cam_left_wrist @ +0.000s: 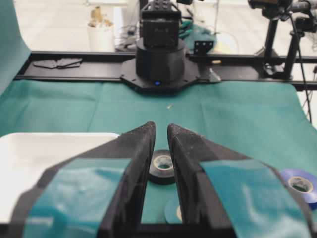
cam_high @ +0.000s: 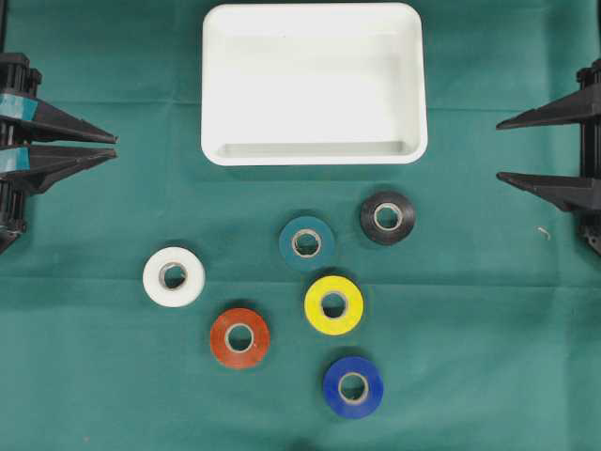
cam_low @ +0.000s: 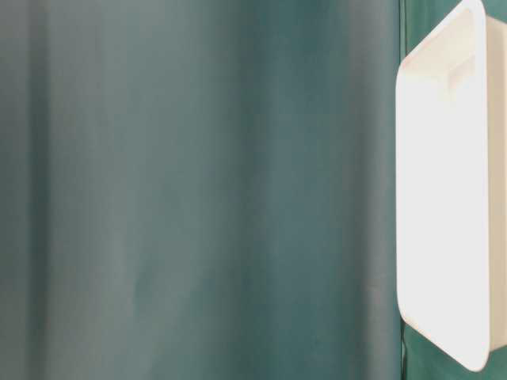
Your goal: Put the tape into the white case with the left arm.
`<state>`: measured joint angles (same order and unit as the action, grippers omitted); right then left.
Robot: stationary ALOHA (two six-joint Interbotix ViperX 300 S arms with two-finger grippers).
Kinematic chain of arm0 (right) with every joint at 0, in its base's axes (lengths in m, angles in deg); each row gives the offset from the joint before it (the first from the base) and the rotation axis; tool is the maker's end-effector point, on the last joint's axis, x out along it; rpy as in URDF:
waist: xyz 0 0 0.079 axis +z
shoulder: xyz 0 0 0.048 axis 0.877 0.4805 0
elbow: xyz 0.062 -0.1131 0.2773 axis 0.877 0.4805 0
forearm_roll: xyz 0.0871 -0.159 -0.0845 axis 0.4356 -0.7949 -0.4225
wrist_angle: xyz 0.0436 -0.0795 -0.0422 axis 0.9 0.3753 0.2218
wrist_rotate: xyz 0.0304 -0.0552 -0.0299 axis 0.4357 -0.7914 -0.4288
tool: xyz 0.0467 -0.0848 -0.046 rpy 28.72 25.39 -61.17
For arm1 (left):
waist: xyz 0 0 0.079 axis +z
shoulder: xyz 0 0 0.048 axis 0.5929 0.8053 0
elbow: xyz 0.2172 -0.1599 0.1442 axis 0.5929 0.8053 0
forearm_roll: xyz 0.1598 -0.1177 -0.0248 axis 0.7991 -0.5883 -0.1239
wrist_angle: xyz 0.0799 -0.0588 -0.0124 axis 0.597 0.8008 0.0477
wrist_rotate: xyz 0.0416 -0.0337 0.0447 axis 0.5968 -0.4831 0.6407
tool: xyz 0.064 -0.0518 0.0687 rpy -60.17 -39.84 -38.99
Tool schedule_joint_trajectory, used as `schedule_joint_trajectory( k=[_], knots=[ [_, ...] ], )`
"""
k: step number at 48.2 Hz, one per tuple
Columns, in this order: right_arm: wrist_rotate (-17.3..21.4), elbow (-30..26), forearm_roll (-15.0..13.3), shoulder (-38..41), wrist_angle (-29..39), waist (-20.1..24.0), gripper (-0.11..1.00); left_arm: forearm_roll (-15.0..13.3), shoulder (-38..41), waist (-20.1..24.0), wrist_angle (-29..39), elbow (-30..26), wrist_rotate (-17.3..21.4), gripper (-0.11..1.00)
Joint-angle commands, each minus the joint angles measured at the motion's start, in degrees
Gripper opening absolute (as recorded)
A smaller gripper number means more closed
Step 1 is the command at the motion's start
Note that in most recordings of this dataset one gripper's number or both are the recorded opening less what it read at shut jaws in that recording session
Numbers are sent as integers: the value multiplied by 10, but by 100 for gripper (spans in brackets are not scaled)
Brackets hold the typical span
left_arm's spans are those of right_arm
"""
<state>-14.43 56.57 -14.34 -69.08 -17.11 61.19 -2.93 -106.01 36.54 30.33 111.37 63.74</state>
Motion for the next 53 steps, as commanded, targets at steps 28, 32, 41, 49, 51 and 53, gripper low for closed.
schedule_joint_trajectory(
  k=[28,32,41,49,51,53],
  knots=[
    [1,43,-1,-8,-7,-6,-9,-13,11,-39,-26,4,-5,2],
    [1,52,-1,-18,-7,-6,-9,-13,11,-43,-26,7,-2,11],
    [1,83,-2,-47,-7,-6,-9,-12,11,-43,-25,10,3,61],
    [1,117,-2,-67,-4,-5,-9,-12,11,-43,-25,4,2,98],
    [1,125,-2,-70,-4,-5,-9,-12,11,-43,-23,0,2,99],
    [1,134,-2,-76,-4,-5,-9,-12,13,-43,-18,-3,2,99]
  ],
)
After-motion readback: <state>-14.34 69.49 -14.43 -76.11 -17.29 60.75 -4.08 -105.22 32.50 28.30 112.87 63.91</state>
